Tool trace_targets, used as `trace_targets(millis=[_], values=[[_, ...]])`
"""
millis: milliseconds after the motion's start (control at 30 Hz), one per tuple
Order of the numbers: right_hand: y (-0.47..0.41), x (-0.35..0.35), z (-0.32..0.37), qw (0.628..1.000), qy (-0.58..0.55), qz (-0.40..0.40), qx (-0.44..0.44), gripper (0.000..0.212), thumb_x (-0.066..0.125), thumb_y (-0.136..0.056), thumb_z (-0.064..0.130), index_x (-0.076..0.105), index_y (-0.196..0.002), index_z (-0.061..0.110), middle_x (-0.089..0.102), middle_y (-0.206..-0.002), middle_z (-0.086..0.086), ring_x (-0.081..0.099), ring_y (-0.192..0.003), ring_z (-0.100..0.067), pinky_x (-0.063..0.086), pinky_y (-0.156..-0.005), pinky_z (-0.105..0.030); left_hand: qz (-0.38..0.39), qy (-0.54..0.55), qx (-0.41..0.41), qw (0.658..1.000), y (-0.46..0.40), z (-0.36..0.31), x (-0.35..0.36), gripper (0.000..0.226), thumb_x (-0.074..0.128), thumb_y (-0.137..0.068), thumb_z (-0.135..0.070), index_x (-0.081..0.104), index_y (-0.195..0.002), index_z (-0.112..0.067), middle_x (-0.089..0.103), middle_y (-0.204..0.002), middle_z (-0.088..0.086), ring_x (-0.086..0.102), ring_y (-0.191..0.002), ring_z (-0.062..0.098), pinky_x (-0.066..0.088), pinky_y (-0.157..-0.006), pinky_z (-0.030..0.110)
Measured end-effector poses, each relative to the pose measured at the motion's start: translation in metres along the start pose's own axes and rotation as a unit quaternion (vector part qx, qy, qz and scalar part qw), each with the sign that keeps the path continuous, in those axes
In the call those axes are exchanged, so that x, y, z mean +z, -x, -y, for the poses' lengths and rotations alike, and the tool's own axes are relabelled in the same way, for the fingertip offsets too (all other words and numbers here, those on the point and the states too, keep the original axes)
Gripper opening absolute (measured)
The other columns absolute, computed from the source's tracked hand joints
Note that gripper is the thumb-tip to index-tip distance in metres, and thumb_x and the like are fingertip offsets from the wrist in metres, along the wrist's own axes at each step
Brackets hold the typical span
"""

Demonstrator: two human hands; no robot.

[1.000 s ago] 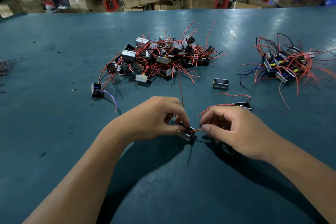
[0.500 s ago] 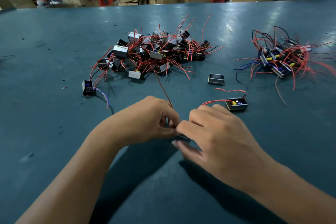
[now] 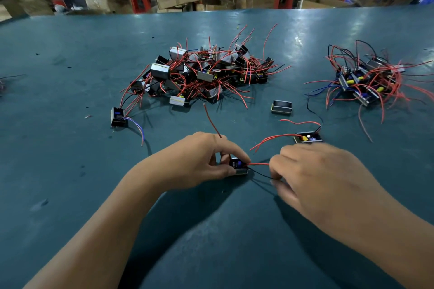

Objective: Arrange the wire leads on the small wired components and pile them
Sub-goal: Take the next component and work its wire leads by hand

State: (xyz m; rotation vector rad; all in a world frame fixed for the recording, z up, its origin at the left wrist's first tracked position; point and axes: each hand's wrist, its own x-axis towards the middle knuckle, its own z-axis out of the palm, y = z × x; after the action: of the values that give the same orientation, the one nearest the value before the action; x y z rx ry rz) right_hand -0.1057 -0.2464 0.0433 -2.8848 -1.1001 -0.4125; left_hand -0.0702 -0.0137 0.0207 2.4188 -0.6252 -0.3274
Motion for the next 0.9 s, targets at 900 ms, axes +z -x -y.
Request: trace_targets(millis=[900], values=[[-0.009, 0.03, -0.058, 0.928, -0.362, -0.009, 0.084, 0.014, 0.074, -0.088, 0.029, 0.067, -0.076, 0.028, 0.066, -0.071, 0.015, 0.058, -0.064, -0.002, 0.038, -0.059, -0.008, -0.01, 0.066, 0.004, 0.998, 0.023, -0.004, -0.024, 0.03, 0.067, -0.095, -0.021, 0.068, -0.116, -0.042, 0.071, -0.08, -0.005, 0.068, -0.053, 0.017, 0.048, -0.053, 0.018]])
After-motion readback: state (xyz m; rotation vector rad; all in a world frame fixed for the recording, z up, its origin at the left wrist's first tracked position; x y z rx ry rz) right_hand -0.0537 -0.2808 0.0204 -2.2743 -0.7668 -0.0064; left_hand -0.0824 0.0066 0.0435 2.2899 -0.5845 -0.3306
